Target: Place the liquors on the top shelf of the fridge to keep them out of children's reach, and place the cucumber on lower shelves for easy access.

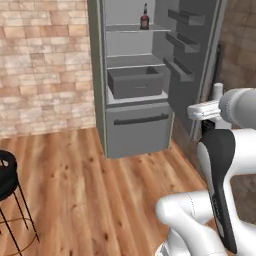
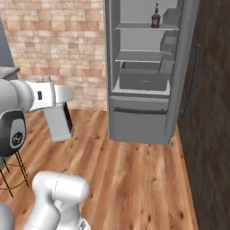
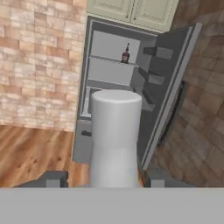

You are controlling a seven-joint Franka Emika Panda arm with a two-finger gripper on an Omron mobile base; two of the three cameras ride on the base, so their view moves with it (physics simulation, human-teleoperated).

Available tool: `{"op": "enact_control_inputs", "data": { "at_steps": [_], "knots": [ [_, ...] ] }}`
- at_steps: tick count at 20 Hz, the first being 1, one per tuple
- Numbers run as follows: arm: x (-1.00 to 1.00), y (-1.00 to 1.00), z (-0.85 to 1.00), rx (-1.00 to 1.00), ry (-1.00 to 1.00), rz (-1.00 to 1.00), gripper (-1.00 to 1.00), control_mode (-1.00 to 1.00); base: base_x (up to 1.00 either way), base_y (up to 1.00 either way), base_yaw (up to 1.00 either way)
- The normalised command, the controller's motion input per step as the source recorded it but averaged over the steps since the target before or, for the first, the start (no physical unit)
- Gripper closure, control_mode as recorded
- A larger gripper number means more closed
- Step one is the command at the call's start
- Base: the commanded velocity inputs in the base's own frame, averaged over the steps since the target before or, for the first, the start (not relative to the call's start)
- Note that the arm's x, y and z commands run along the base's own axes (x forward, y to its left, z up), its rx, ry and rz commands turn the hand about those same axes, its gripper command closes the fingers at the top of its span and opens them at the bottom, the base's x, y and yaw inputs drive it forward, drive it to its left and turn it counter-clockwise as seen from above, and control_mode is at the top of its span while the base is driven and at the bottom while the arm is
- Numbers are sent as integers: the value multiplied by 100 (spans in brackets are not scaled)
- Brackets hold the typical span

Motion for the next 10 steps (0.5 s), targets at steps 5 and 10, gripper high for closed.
{"op": "enact_control_inputs", "data": {
  "at_steps": [5, 10],
  "knots": [
    [0, 0, 0, 0, 0, 0, 100, 100, 36, -4, -47],
    [0, 0, 0, 0, 0, 0, 100, 100, 60, -3, -6]
  ]
}}
